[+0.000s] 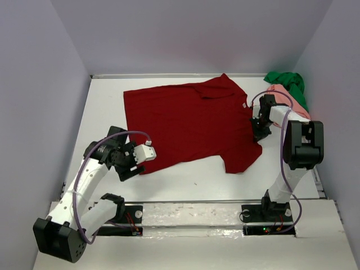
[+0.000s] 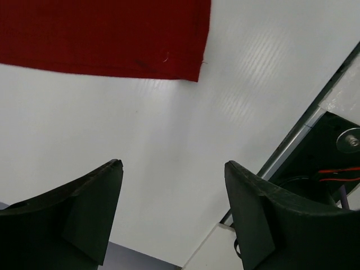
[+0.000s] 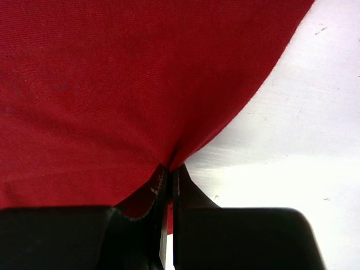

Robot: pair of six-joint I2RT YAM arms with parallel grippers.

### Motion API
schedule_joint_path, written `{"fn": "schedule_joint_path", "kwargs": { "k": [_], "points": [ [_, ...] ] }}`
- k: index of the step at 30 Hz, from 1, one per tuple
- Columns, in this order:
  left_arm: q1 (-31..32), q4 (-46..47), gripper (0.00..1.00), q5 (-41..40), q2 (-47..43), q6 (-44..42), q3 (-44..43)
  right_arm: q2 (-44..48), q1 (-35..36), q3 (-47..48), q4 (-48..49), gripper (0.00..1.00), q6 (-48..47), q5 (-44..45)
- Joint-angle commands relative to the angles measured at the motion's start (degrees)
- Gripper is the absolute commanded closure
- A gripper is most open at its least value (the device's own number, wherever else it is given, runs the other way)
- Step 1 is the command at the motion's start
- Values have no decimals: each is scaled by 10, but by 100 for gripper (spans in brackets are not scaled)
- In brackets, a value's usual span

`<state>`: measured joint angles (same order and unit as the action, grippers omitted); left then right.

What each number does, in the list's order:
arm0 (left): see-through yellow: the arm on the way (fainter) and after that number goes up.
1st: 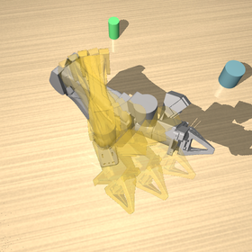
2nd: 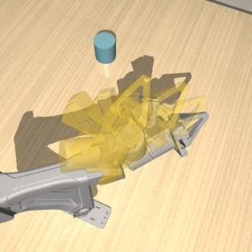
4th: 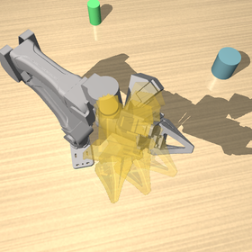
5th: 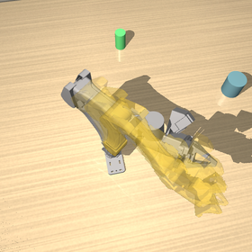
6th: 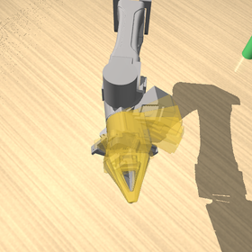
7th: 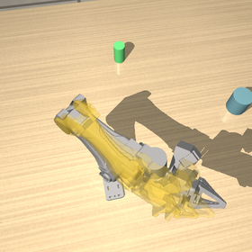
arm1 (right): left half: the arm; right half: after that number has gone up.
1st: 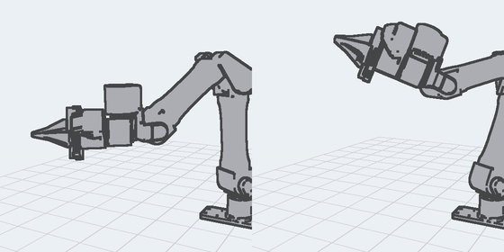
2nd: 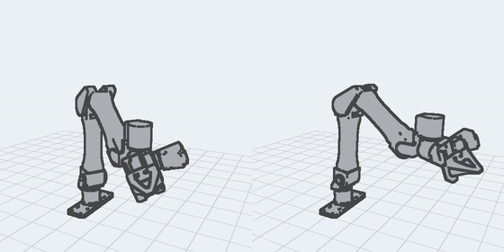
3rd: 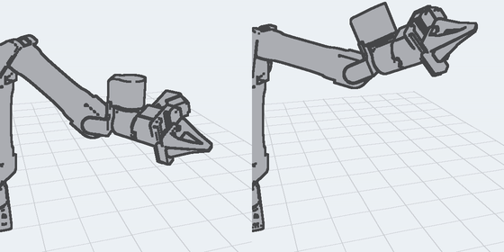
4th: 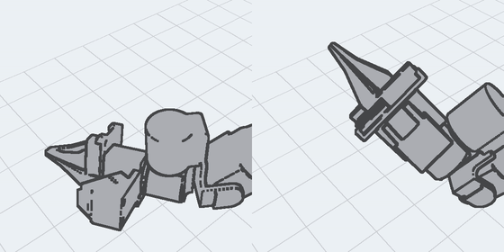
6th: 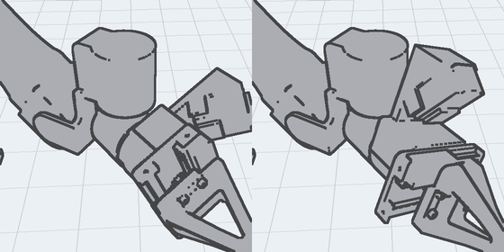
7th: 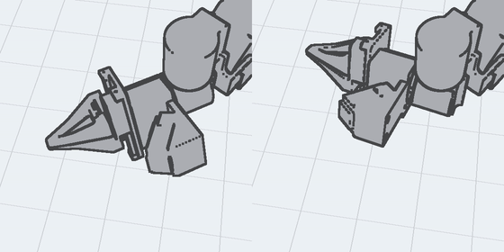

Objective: Fold and stack the t-shirts
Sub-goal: Flatten out the tshirt

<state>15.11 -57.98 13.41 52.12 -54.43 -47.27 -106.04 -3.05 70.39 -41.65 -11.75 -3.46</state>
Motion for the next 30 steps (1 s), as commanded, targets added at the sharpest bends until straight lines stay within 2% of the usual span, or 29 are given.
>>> {"fn": "schedule_joint_path", "kwargs": {
  "k": [1,2,8,16,30],
  "points": [
    [53,4,11,9,25,-15,12,-3,-4,19,-21,100,11,-8],
    [61,15,3,11,45,-12,16,-1,-4,20,-22,100,12,-11],
    [123,96,7,0,105,20,47,-1,-4,13,-21,100,12,-7],
    [129,183,5,-74,103,45,74,-4,-4,13,-22,100,11,-8],
    [139,221,5,-56,149,36,109,-7,-4,11,-22,100,7,-6]
  ]
}}
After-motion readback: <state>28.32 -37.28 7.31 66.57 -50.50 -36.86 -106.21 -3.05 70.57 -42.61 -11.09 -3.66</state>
